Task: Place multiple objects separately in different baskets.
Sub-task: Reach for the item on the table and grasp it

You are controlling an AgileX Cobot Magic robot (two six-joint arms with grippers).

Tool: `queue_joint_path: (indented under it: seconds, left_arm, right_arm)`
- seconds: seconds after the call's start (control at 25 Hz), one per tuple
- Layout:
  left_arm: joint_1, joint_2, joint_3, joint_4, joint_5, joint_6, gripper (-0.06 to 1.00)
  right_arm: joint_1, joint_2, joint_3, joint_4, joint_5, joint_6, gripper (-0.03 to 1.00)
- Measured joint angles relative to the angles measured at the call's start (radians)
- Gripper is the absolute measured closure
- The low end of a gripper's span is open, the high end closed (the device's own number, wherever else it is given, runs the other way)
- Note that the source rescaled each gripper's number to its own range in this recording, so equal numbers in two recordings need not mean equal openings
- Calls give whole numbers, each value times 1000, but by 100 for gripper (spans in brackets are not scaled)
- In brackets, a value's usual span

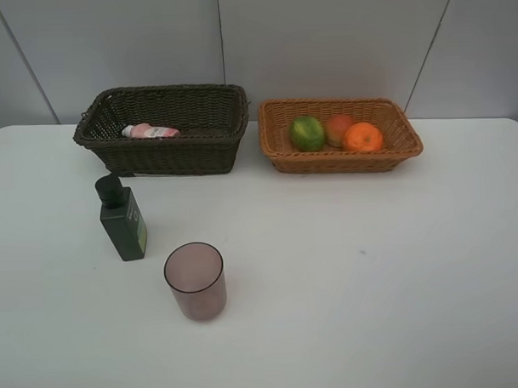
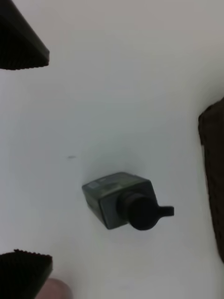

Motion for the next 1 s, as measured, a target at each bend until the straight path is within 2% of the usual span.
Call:
queue_joint_path:
  seconds: [0.08,0.2,0.4,0.48,0.76,1.0]
  left_arm:
    - [-56,97,-15,-6,-35,0,-6]
    - [-99,242,-49,-10,-71,-57,-6]
    - [-106,450,-141,-10,-98,-253,-6]
    - [-115,500,-171,-7,-106,-301,-6]
    - [-193,600,-184,21,-131,-352,-6]
    - [-200,611,-184,45,-140,-355,-6]
  right_arm:
    - [0,0,0,0,0,0,7]
    - [0,0,0,0,0,0,7]
    - [0,0,0,1,0,0,7]
    - [0,0,0,1,0,0,7]
    - [0,0,0,1,0,0,7]
    - [0,0,0,1,0,0,7]
